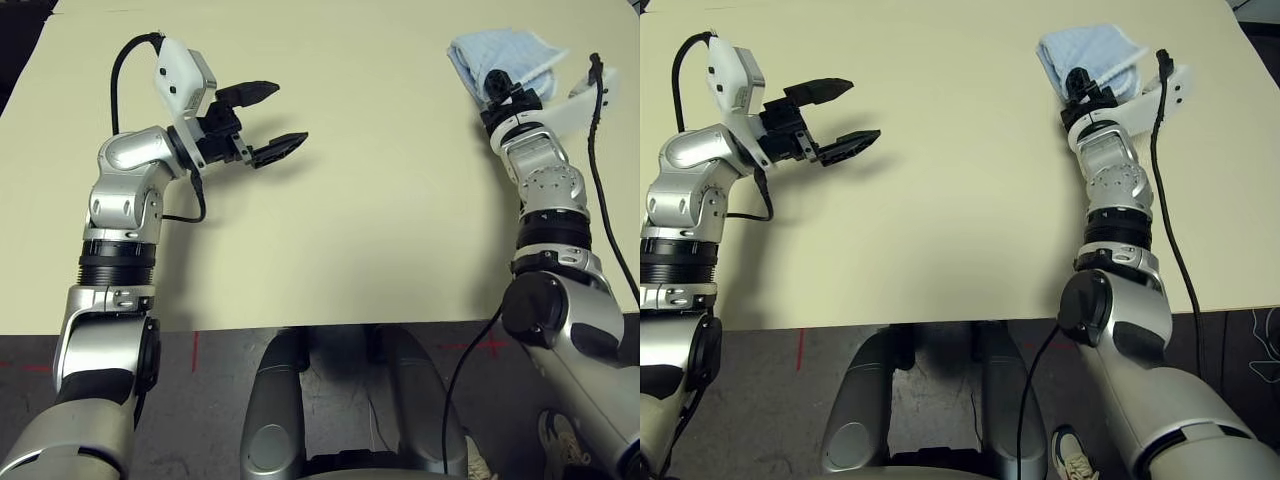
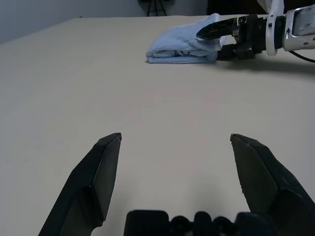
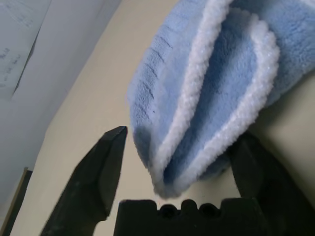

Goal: Fold the towel and set it aside.

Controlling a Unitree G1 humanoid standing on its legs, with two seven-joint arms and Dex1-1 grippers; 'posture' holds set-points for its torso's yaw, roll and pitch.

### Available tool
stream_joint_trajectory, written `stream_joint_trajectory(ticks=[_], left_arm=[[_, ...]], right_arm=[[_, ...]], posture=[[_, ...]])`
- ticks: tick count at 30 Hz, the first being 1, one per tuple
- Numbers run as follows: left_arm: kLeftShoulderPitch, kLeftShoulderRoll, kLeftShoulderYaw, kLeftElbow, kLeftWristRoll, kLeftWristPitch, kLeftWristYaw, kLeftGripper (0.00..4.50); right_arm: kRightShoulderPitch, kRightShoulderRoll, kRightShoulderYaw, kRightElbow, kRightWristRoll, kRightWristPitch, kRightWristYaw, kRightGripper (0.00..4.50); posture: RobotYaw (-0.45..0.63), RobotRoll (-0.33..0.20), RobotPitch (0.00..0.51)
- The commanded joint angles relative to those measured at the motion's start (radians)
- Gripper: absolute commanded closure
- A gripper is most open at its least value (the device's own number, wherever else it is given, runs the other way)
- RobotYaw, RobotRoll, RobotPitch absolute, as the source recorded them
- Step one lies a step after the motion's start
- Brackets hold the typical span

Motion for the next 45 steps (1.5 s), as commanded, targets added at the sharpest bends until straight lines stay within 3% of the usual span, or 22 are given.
stream_joint_trajectory(ticks=[1, 6, 10, 15, 20, 26, 34, 45], left_arm=[[-0.006, -0.006, -0.012, 0.003, 0.009, -0.018, -0.012, 0.0], [0.002, -0.021, 0.001, 0.002, -0.002, -0.003, 0.013, 0.0], [0.034, -0.047, 0.034, -0.016, -0.013, 0.037, 0.094, 0.0], [0.087, -0.097, 0.067, -0.046, 0.02, 0.065, 0.273, 0.0], [0.102, -0.16, 0.125, 0.003, 0.071, 0.044, 0.521, 0.0], [0.092, -0.204, 0.172, 0.077, 0.128, -0.038, 0.733, 0.0], [0.113, -0.209, 0.18, 0.125, 0.139, -0.077, 0.805, 0.0], [0.109, -0.2, 0.202, 0.154, 0.143, -0.095, 0.847, 0.0]], right_arm=[[0.082, 0.007, 0.019, -0.193, 0.11, 0.163, -0.004, 0.03], [0.124, -0.079, 0.09, -0.292, 0.144, 0.285, 0.12, 0.03], [0.152, -0.221, 0.279, -0.259, -0.046, 0.153, 0.392, 0.03], [0.073, -0.259, 0.326, -0.027, -0.208, -0.094, 0.501, 0.03], [-0.014, -0.225, 0.323, 0.258, -0.33, -0.397, 0.525, 0.03], [-0.031, -0.202, 0.292, 0.471, -0.419, -0.676, 0.436, 0.03], [-0.042, -0.175, 0.269, 0.599, -0.448, -0.666, 0.28, 0.03], [-0.031, -0.215, 0.252, 0.575, -0.438, -0.686, 0.379, 0.03]], posture=[[-0.02, 0.0, 0.304], [-0.02, 0.0, 0.3], [-0.01, 0.0, 0.296], [0.0, 0.0, 0.292], [0.03, 0.0, 0.285], [0.06, 0.0, 0.275], [0.07, 0.0, 0.271], [0.06, 0.0, 0.271]])
